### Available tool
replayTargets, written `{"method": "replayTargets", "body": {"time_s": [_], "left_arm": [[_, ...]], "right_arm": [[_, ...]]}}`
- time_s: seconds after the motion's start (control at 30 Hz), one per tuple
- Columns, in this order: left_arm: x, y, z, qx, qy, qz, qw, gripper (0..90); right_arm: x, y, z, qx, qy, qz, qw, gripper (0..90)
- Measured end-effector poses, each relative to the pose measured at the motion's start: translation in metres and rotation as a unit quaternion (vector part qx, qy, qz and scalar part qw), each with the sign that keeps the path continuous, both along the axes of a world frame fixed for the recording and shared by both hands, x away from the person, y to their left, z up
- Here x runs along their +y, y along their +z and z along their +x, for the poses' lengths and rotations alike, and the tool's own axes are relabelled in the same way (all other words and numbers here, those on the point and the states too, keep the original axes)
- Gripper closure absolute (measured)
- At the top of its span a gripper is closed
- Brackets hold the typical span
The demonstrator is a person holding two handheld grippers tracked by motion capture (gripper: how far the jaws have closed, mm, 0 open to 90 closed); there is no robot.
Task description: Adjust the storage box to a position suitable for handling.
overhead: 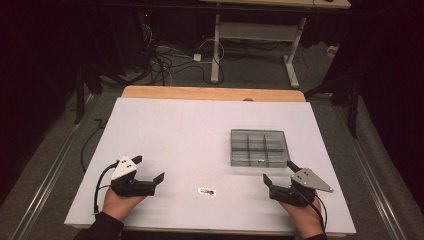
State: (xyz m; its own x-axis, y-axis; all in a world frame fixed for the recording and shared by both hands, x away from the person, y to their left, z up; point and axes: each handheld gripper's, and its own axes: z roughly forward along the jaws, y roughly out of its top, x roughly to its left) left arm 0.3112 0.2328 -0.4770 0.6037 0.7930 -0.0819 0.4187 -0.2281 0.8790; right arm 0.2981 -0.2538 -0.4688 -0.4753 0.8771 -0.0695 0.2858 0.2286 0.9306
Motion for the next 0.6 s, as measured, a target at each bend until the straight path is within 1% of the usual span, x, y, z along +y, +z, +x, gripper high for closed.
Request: {"method": "replayTargets", "body": {"time_s": [0.07,0.1,0.13,0.17,0.23,0.27,0.3,0.4,0.6], "left_arm": [[0.0001,0.0001,-0.0001,-0.001,0.0,0.0,1.0,0.0],[0.0002,0.0001,-0.0002,-0.001,0.001,0.001,1.0,0.0],[0.0002,0.0001,-0.0003,-0.002,-0.001,0.002,1.0,0.0],[0.0002,0.0001,-0.0003,-0.002,-0.001,0.002,1.0,0.0],[-0.0001,0.0001,-0.0005,-0.002,-0.002,0.004,1.0,0.0],[-0.0007,0.0002,-0.0005,0.0,-0.004,0.009,1.0,0.0],[-0.0009,0.0001,-0.0006,0.0,-0.005,0.009,0.9999,0.0],[-0.0007,0.0003,-0.0007,0.001,-0.006,0.006,1.0,0.0],[-0.0003,-0.0005,-0.0004,0.005,-0.007,0.005,1.0,0.0]], "right_arm": [[-0.0006,0.0001,-0.0004,0.001,0.0,0.001,1.0,13.6],[-0.0006,0.0001,-0.0004,0.001,0.0,0.001,1.0,13.6],[-0.0013,0.0002,-0.0007,0.002,0.002,0.0,1.0,15.7],[-0.0013,0.0002,-0.0007,0.002,0.002,0.0,1.0,15.7],[-0.0017,0.0003,-0.0008,0.006,0.002,0.003,1.0,18.5],[-0.0019,0.0008,-0.0015,0.011,0.003,0.003,0.9999,22.7],[-0.0018,0.0011,-0.0018,0.012,0.004,0.002,0.9999,24.8],[-0.0013,0.0022,-0.0032,0.014,0.007,0.001,0.9999,32.0],[-0.0006,0.0032,-0.0043,0.02,0.016,0.003,0.9997,50.0]]}}
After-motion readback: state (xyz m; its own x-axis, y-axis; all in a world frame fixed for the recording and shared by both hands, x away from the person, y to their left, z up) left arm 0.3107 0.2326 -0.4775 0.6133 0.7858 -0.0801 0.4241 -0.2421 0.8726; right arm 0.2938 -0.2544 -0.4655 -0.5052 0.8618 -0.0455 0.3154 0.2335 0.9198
